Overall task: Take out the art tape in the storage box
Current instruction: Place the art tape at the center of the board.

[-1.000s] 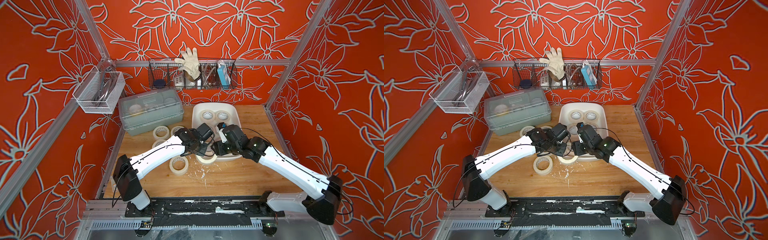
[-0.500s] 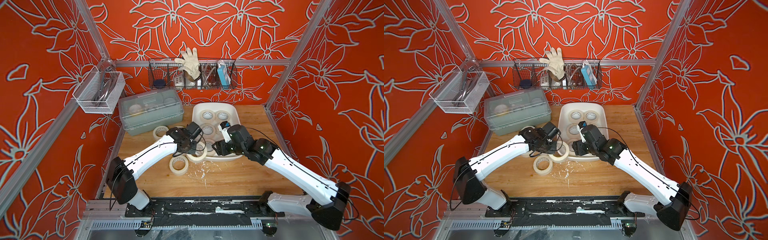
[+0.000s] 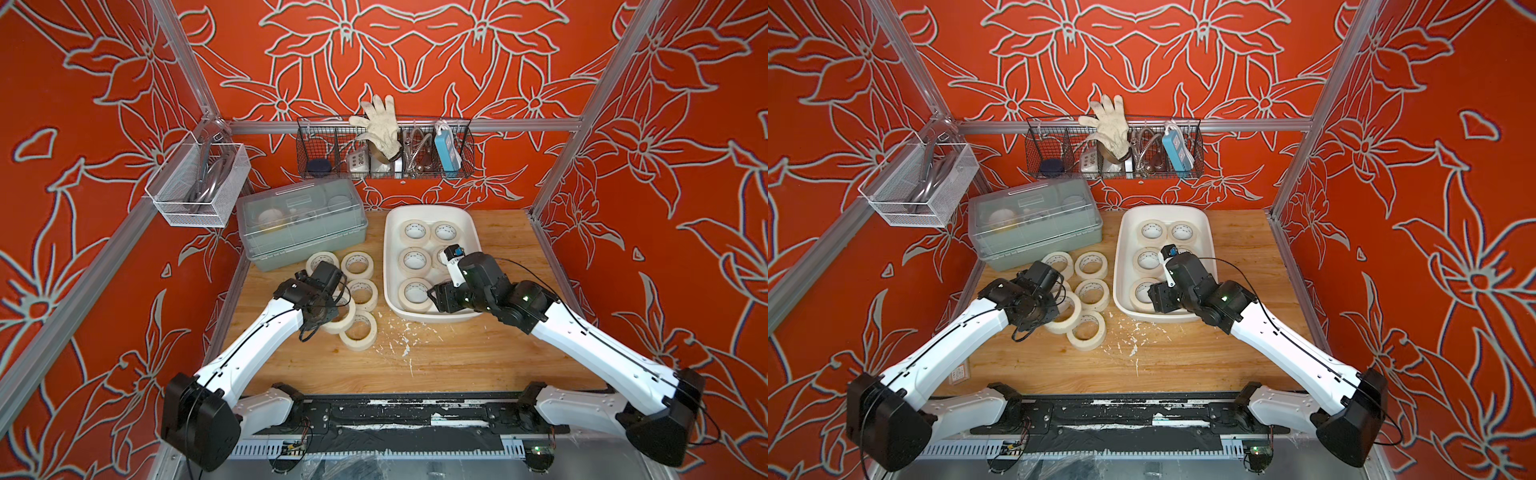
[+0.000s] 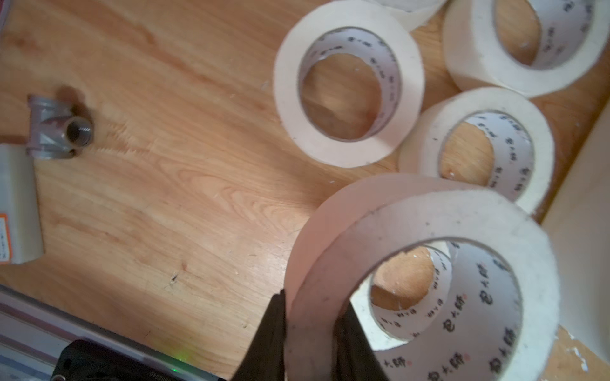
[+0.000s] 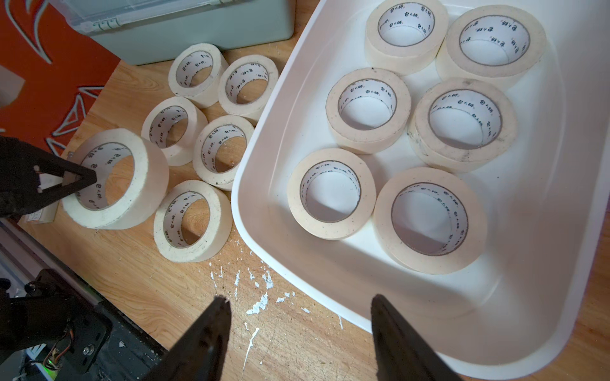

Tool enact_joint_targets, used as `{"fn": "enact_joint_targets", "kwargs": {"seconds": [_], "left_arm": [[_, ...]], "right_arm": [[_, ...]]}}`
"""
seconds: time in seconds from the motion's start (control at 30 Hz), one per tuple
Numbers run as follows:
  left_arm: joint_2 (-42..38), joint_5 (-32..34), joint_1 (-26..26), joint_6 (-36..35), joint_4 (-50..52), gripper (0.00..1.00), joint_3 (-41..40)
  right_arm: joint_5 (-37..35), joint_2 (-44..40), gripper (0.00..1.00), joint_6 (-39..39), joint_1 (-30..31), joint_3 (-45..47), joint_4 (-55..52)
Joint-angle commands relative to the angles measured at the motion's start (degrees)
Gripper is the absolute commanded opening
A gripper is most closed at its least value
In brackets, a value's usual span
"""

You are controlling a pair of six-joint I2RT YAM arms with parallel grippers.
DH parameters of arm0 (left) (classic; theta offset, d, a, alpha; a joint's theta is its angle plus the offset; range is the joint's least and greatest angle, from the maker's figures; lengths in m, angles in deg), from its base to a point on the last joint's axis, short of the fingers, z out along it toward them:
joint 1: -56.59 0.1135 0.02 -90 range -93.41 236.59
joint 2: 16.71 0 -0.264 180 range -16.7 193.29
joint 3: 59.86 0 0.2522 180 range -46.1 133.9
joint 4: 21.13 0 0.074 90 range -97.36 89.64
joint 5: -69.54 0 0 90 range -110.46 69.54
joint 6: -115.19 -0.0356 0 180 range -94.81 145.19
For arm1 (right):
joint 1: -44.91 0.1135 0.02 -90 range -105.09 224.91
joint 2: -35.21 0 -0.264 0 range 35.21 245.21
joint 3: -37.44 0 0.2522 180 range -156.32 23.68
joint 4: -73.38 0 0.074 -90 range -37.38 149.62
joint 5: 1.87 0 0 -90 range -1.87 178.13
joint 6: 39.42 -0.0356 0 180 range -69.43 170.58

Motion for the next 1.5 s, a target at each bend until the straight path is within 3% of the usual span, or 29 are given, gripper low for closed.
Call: {"fn": "enact_joint_targets", "kwargs": {"seconds": [0.0,0.1,0.2,0.4,0.73,0.83,1.03,1.47], "left_arm": [[-0.40,-1.82,0.28,0.42,-1.42,0.96,-0.18],[-0.44,-2.18,0.26,0.63,-1.69,0.96,-0.35],[0.03,-3.24,0.28,0.65,-2.11,0.96,-0.35],[1.75,-5.93,0.28,1.69,-3.31,0.91,-0.20],[2.66,-7.46,-0.92,1.73,-3.80,0.87,1.80],[3.50,-7.16,-2.48,-0.56,-2.99,0.82,4.24],[4.48,-6.98,-5.31,-4.95,-0.30,0.82,10.12],[17.46,-2.29,-15.18,-10.32,5.77,0.82,24.57]], "right_arm": [[-1.71,1.33,0.50,1.42,0.12,-2.31,-2.68],[-1.80,1.21,0.44,1.64,0.11,-2.36,-2.69],[-1.33,0.56,0.25,2.25,0.12,-2.41,-2.86],[-3.09,-2.86,0.10,2.83,0.12,-2.20,-4.74],[-6.54,-14.04,0.07,2.52,0.73,1.63,-7.50],[-6.82,-17.02,0.06,2.51,1.35,1.72,-9.15],[-8.06,-22.95,0.06,1.58,3.27,2.72,-11.24],[-9.53,-27.82,0.06,-0.81,7.67,3.72,-11.89]]}}
